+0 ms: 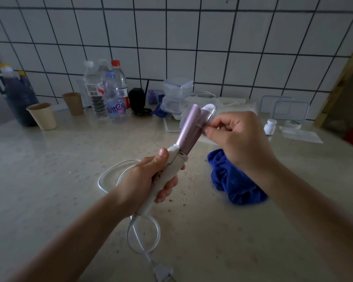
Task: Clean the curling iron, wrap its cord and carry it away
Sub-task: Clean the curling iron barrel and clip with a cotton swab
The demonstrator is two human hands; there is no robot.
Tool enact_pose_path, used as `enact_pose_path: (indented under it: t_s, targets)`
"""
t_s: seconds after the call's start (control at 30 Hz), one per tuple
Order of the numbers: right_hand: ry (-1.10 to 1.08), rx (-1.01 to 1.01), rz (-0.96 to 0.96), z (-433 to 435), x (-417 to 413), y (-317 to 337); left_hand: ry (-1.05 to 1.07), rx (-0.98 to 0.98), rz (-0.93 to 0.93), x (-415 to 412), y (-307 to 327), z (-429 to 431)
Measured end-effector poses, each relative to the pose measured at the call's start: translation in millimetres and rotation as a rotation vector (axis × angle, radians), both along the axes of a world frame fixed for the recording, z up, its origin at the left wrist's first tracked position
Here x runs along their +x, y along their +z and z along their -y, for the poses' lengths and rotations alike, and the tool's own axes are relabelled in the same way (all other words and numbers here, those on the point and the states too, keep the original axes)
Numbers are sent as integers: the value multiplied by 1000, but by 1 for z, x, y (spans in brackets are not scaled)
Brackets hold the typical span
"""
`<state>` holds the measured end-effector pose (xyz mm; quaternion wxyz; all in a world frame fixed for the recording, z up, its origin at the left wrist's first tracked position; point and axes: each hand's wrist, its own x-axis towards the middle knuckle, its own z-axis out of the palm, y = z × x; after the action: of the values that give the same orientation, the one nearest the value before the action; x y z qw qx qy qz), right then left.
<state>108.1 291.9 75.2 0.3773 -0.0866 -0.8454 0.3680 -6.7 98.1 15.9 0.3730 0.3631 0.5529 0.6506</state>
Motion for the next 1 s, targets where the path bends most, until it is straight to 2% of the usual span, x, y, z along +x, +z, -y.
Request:
enact_pose_path:
  t_s: [0.17, 0.4, 0.5, 0.7, 0.87, 1.0]
  targets:
    - [-84, -16, -80, -10, 3, 7, 22, -9, -20, 4, 0, 0]
    - [155, 63, 148, 15, -3, -19, 41, -28, 37, 1, 1, -1]
    - [149, 35, 100, 11, -3, -15, 11, -9, 48, 1, 1, 0]
    - [-24, -16, -37, -6, 1, 2, -53, -8, 34, -1, -2, 1]
    - [128, 23, 108, 5, 0, -9, -28, -7, 54, -2, -3, 1]
    - [105, 39, 117, 10, -1, -9, 14, -7, -1, 0, -2, 0]
